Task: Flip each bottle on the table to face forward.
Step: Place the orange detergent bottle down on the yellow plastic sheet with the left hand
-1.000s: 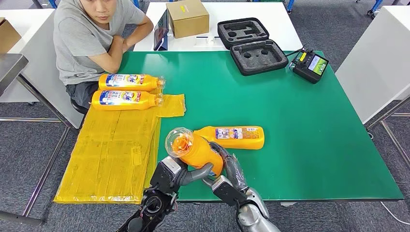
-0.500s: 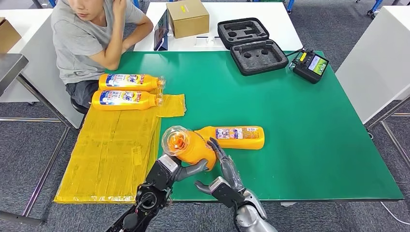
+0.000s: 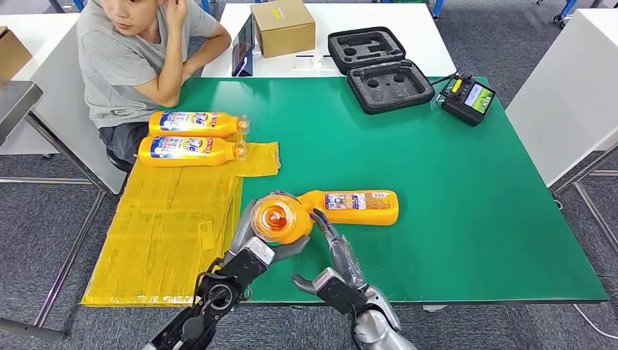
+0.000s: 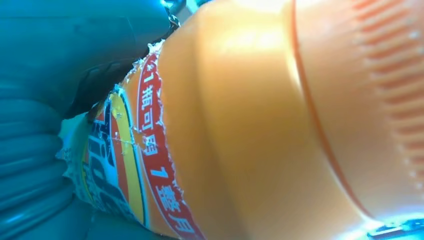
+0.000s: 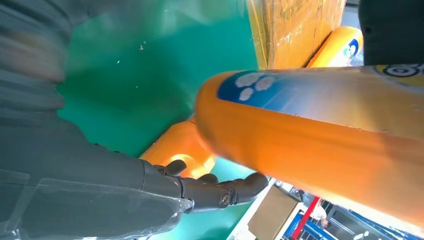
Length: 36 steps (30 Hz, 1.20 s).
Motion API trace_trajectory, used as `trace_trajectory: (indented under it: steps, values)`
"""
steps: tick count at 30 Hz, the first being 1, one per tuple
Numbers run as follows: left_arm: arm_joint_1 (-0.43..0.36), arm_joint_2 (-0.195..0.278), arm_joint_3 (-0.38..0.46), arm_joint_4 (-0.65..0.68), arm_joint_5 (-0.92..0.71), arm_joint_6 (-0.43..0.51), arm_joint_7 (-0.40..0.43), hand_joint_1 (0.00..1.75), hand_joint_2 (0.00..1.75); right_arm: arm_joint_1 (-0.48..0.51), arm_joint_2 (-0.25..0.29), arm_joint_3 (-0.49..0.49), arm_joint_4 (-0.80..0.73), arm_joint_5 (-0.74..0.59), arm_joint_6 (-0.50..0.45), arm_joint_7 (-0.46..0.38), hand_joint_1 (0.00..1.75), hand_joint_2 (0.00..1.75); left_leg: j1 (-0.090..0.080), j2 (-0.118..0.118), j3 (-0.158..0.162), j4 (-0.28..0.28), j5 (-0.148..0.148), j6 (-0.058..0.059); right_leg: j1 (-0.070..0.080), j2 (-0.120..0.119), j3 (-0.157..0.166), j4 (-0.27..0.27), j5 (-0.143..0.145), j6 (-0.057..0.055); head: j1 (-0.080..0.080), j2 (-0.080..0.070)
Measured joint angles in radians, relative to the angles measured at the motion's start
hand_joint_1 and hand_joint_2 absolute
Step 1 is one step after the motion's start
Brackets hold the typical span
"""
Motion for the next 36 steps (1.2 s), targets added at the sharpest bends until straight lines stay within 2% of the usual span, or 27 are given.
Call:
trace_trajectory:
  steps: [4,13,25,32,36]
  values:
    - [-0.017,0.028,0.015,0.009,-0.101,0.032,0.025,1.75,1.75,0.003,-0.001,0.0,0.0,0.0,0.001,0.0,0.0,1.75,0.0,0.0,0.0,0.0,0.0,0.0,0.0,0.0,0.0,0.0,0.0,0.0,0.0,0.0]
    - [-0.047,0.134,0.076,0.008,-0.223,0.02,0.091,1.75,1.75,0.022,-0.005,-0.001,-0.002,-0.016,0.016,0.0,0.0,1.75,0.0,0.0,0.0,0.0,0.0,0.0,0.0,0.0,0.0,0.0,0.0,0.0,0.0,0.0]
    - [-0.092,0.26,0.121,0.004,-0.307,-0.041,0.169,1.75,1.75,0.031,-0.014,0.0,-0.005,-0.046,0.016,0.0,0.0,1.75,0.0,0.0,0.0,0.0,0.001,0.0,0.0,0.0,0.0,0.0,0.0,0.0,0.0,0.0]
    - [-0.12,0.311,0.126,0.016,-0.334,-0.082,0.214,1.75,1.75,0.031,-0.018,0.003,-0.006,-0.052,0.017,0.0,0.0,1.75,0.001,0.0,0.0,0.0,0.001,0.0,0.0,0.0,0.0,0.001,0.0,0.0,0.001,0.0]
    - [-0.161,0.369,0.127,0.033,-0.376,-0.132,0.26,1.75,1.75,0.03,-0.02,0.008,-0.006,-0.06,0.025,0.0,0.0,1.75,0.001,0.0,0.0,0.0,0.001,-0.001,0.001,0.001,-0.001,0.001,0.0,0.0,0.0,0.0]
